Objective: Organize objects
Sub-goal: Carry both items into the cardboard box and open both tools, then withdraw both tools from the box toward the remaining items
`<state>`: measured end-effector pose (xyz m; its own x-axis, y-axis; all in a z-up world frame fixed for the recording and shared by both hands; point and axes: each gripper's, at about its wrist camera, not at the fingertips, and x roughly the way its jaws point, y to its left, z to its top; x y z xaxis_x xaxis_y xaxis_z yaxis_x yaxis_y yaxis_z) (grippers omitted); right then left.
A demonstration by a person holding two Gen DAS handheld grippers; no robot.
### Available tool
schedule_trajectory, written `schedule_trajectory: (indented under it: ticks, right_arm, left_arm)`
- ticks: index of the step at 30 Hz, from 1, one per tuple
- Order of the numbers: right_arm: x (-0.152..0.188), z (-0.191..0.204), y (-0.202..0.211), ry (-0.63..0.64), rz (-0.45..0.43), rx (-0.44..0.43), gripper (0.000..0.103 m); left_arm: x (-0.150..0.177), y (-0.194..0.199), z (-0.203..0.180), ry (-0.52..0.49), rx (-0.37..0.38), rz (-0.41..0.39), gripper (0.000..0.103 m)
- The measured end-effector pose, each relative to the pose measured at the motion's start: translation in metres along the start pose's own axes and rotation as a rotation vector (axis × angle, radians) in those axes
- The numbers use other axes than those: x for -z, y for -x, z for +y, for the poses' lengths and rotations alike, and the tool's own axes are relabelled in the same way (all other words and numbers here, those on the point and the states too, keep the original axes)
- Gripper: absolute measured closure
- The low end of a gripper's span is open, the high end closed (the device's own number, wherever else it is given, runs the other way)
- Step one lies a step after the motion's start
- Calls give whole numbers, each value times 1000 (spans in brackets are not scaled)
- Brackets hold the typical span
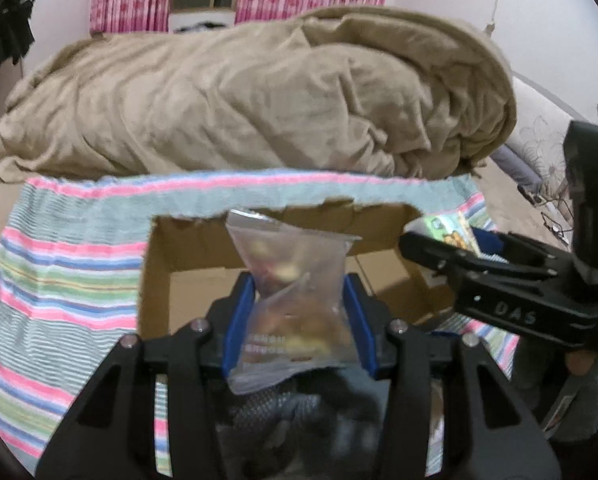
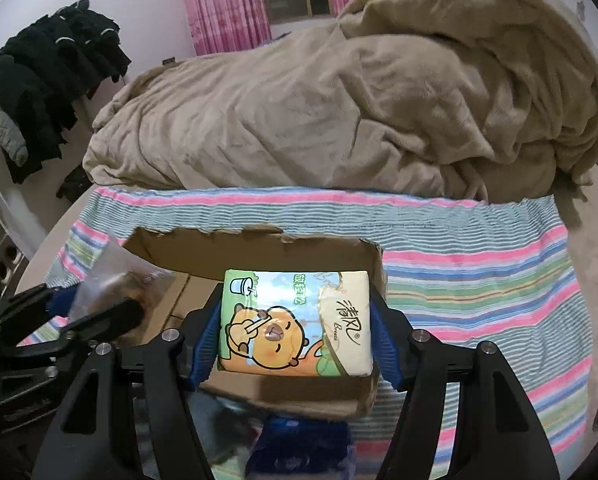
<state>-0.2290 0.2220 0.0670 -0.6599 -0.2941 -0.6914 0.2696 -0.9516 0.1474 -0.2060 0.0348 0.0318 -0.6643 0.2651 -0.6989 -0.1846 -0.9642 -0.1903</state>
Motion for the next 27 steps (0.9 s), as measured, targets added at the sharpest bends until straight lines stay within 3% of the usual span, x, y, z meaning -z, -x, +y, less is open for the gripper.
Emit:
schedule_trajectory:
  ticks: [5,7,9,17,27]
  right_arm:
    - [0,-8,-11,-15,26,0,28]
    - [-1,-9,-7,-17,12,-8,19]
    - [-1,-7,-2,-7,-8,-1,13]
    - [-3,4,49,-3,-62,8,13]
    - [19,16,124,-14,-127,24,13]
  left_arm:
    - [-2,-13,4,31,-1,35,52]
    - [-4,-10,5,43,-3,33,31]
    - [-5,0,5,54,-7,9,26]
    - [-3,66,5,70,-23,-66,16]
    - [30,135,-3,72,-5,-108,16]
